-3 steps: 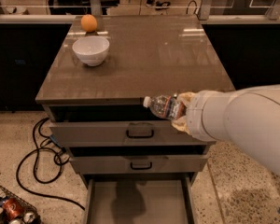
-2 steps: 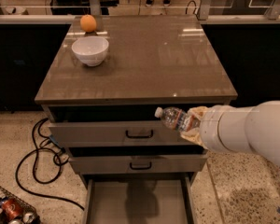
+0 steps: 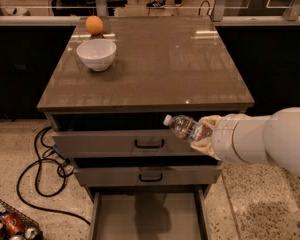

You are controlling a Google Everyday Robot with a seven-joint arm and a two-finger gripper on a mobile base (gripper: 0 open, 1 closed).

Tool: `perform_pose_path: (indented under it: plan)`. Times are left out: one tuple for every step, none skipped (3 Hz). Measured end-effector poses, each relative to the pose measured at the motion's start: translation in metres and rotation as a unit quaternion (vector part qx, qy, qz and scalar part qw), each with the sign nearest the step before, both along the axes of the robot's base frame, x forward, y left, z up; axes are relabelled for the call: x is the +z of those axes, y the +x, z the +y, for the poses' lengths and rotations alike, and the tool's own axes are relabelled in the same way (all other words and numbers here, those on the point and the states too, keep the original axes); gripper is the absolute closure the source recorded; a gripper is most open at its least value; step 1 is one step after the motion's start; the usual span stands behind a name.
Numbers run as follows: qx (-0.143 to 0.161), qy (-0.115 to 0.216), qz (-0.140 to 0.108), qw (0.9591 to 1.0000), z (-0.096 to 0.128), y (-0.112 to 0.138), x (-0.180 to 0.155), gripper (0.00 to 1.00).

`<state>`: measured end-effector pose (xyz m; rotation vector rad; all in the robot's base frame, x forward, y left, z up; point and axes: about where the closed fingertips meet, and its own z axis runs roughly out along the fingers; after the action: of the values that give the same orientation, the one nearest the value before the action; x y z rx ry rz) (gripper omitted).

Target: Place water bottle into bottom drawer

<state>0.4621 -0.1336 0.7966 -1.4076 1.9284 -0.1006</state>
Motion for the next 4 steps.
perform_pose_path:
  plan:
    - [0.019, 0.011, 0.034, 0.9992, -0.001, -0.007, -0.024, 1.00]
    - [0.049, 0.019, 0.087, 0.9948, 0.001, -0.047, -0.060, 1.00]
    - [0.076, 0.013, 0.136, 0.9876, 0.004, -0.075, -0.092, 1.00]
    - [0.106, 0.000, 0.160, 0.9814, 0.003, -0.066, -0.125, 1.00]
